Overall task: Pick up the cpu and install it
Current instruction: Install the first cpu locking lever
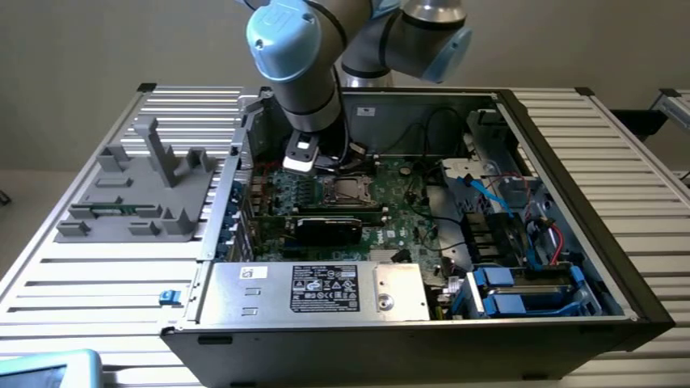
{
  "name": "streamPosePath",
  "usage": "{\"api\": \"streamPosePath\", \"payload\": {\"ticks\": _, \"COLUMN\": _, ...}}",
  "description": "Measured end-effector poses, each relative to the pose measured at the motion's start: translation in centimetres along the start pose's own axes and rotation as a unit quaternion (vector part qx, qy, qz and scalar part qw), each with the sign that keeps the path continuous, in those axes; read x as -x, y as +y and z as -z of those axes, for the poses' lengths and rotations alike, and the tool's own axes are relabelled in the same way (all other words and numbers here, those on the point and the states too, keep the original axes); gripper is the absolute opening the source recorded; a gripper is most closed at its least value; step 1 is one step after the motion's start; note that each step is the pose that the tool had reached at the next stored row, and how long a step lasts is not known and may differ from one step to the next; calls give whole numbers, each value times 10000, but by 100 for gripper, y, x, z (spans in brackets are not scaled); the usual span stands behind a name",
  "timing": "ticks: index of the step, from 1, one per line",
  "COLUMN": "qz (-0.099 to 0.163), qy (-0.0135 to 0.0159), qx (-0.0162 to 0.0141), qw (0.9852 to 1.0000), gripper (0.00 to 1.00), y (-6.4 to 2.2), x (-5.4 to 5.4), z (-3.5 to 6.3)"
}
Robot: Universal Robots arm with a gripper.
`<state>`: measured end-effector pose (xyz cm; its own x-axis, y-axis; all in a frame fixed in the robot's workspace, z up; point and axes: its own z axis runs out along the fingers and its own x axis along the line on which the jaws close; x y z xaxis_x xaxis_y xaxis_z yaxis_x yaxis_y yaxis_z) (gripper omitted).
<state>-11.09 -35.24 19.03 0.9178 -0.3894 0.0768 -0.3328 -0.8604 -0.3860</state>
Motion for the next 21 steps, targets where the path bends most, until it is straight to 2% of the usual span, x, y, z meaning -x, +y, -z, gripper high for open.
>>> {"api": "streamPosePath", "payload": {"ticks": 21, "qz": -96, "qy": 46, "qx": 21, "qw": 9999, "gripper": 11, "y": -6, "x": -88, "z": -22}}
